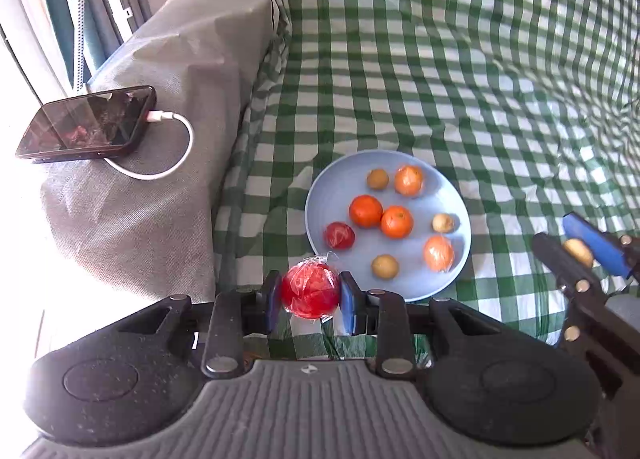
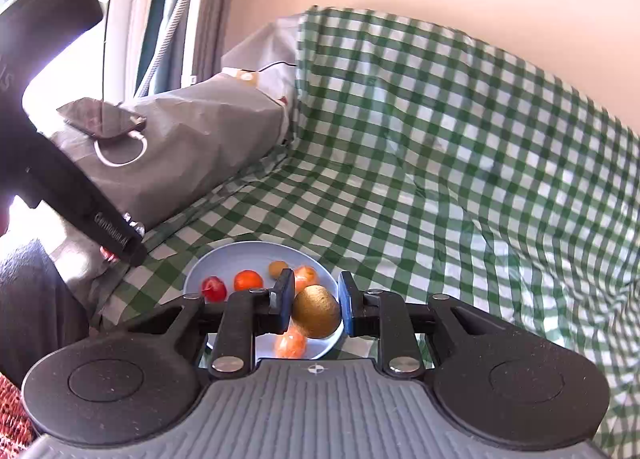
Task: Organize fruits
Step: 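Carry the yellow and red fruits over the blue plate with both tools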
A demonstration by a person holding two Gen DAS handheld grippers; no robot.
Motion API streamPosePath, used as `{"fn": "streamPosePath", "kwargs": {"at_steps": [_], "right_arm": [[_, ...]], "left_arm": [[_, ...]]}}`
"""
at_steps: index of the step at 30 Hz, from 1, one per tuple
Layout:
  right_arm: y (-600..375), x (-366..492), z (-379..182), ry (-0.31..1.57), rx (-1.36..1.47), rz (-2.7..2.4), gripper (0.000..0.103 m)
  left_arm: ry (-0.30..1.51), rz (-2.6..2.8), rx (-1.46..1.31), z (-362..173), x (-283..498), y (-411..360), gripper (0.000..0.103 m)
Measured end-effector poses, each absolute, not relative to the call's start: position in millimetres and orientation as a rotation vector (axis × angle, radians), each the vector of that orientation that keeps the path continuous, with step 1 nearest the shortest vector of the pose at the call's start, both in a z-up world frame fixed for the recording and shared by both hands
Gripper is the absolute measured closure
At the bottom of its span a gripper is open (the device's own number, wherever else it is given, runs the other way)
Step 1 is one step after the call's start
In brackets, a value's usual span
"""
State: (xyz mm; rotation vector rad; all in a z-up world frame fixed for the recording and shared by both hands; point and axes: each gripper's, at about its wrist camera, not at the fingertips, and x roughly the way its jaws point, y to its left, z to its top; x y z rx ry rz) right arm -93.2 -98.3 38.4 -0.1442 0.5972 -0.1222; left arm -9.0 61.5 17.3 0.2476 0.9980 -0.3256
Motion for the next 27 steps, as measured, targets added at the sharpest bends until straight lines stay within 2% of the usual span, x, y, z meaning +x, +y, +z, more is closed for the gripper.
{"fn": "streamPosePath", "kwargs": {"at_steps": [12, 27], "right_arm": [[-97, -71, 34, 0.608, -0.183, -0.105, 0.078], [-115, -8, -22, 0.736, -0.163, -0.071, 0.078]], "left_arm": [[0.988, -0.36, 0.199, 14, 20, 54, 0.07], [1.092, -0.347, 0.254, -43, 76, 18, 0.07]]}}
